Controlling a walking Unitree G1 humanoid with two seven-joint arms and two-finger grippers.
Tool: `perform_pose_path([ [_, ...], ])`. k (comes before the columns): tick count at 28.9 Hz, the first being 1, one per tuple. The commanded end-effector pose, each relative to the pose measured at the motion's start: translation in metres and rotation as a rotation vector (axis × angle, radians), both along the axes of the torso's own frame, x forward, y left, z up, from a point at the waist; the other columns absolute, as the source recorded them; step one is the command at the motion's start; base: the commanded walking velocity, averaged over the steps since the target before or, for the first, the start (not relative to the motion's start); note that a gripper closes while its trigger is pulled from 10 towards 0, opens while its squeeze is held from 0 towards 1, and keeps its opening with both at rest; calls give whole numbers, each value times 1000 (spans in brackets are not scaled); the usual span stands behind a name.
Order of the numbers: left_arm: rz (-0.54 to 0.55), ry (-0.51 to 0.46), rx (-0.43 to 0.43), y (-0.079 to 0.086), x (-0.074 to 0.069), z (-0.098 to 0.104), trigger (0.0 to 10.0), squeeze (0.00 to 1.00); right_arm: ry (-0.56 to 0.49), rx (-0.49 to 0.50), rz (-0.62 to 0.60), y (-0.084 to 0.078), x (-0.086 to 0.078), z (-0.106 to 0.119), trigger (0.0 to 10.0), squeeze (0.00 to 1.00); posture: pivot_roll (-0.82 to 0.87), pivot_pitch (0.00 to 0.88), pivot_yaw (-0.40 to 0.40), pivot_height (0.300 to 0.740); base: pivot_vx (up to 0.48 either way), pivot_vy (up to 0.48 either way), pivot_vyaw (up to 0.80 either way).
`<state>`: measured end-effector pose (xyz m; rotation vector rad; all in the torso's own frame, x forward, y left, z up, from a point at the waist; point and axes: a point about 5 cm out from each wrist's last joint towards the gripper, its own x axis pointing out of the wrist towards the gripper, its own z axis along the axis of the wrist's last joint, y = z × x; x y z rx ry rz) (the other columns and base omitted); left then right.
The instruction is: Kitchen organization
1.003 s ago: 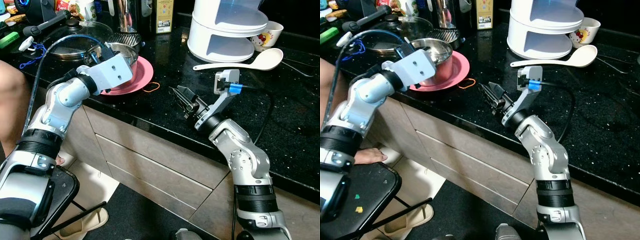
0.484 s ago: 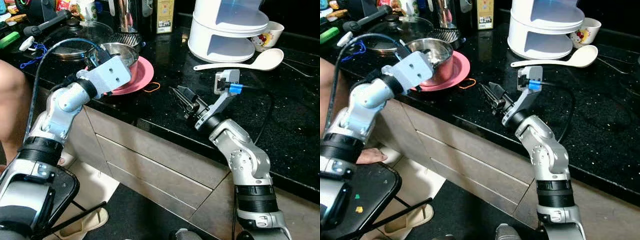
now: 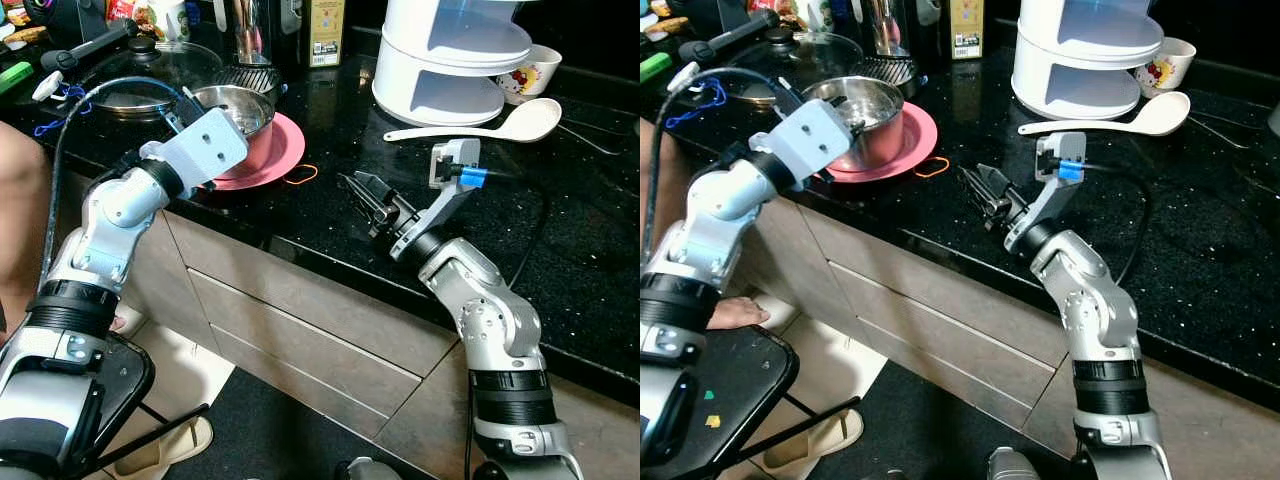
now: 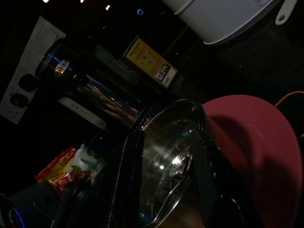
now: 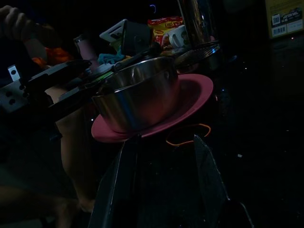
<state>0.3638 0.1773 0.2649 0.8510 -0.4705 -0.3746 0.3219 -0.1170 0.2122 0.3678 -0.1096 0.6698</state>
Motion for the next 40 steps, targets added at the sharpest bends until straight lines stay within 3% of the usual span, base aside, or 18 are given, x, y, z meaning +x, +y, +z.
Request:
perform_pose_path([
  [1,2,15,6,3,-2,-3,10000,0,-2,8,19,3,-2,0,10000,0,-76,78,-38,732,0,0,0],
  [40,9,47,-1,6,-4,-12,10000,0,-12,6,19,3,-2,4,10000,0,-43,91,-31,732,0,0,0],
])
